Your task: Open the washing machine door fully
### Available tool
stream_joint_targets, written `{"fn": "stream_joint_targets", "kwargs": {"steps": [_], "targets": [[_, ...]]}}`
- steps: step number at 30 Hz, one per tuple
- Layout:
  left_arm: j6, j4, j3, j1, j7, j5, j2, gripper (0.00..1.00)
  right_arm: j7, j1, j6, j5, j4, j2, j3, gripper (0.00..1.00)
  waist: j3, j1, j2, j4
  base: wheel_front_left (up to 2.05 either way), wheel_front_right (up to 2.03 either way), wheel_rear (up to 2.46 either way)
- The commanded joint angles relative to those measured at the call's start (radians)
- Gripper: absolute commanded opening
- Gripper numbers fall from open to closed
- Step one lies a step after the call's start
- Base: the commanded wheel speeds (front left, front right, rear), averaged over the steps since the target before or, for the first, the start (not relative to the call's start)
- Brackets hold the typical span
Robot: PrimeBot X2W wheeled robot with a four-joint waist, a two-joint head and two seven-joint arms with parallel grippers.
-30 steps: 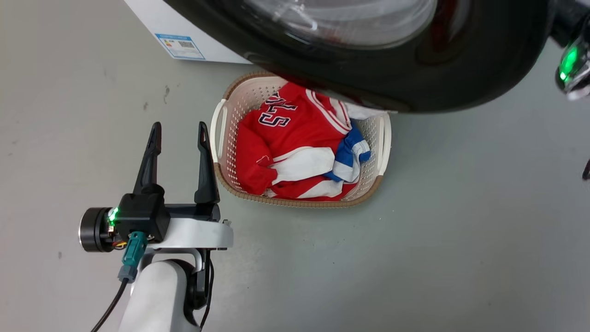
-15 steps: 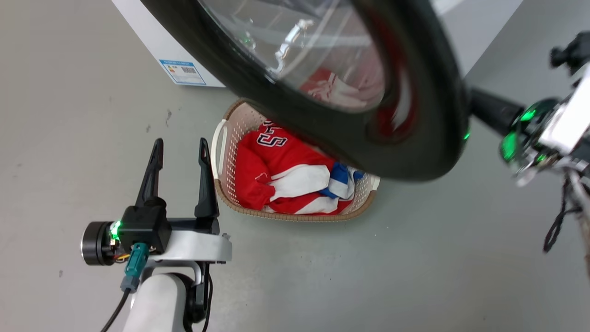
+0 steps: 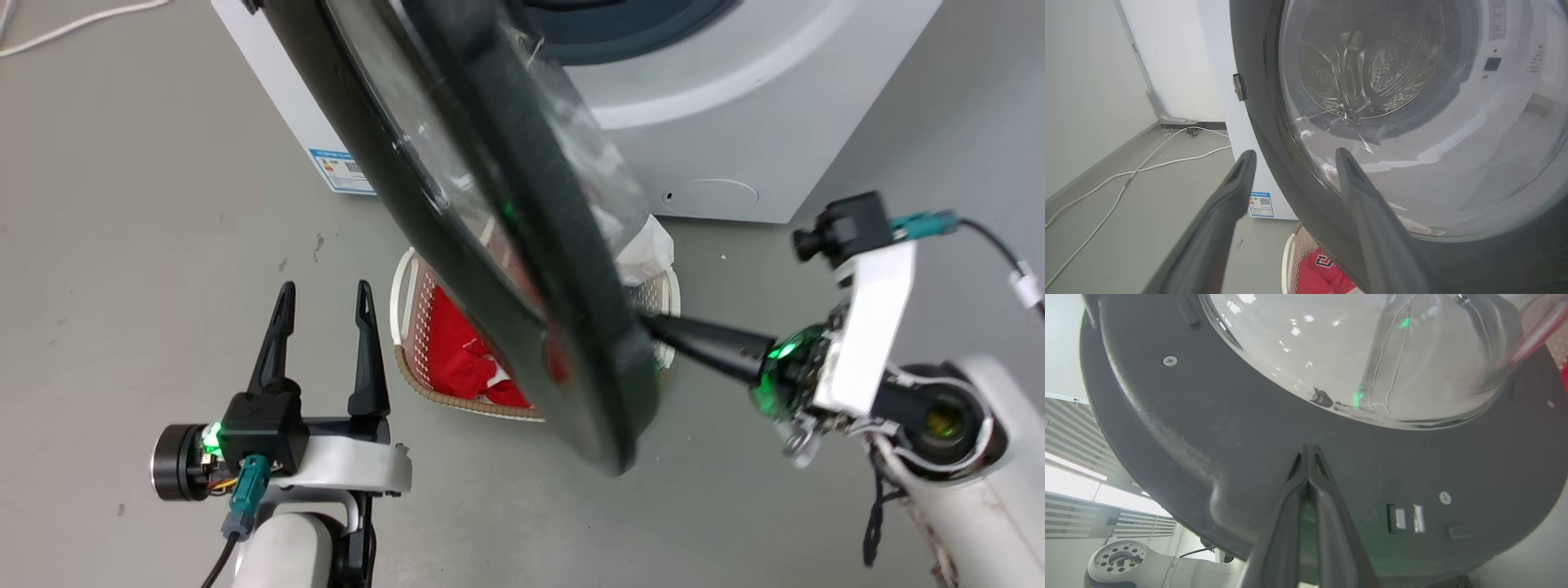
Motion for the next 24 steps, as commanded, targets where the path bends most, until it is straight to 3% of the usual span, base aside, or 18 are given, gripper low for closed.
{"fn": "stream_joint_targets", "kwargs": {"steps": [1,10,15,24], "targets": [[0.003,0.001,0.002,0.007,-0.003,0.002,-0.001,1.00,0.006,0.019,0.003,0.001,-0.009,0.009,0.012,0.00,-0.006,0.0001,0.0000,0.002,0.00,0.00,0.00],[0.002,0.002,0.015,0.028,-0.003,0.010,-0.001,1.00,0.001,0.055,0.003,-0.001,0.003,0.053,0.099,0.00,-0.029,0.0001,0.0000,0.005,0.00,0.00,0.00],[0.005,0.008,0.018,0.047,-0.003,0.011,-0.001,1.00,-0.031,0.085,0.003,0.013,0.015,0.065,0.099,0.00,-0.064,0.0001,0.0000,-0.001,0.00,0.00,0.00],[0.004,0.013,0.040,0.110,-0.003,0.015,-0.001,1.00,-0.256,0.168,0.003,-0.045,-0.010,0.103,-0.021,0.00,-0.154,0.0001,0.0000,-0.039,0.00,0.00,0.00]]}}
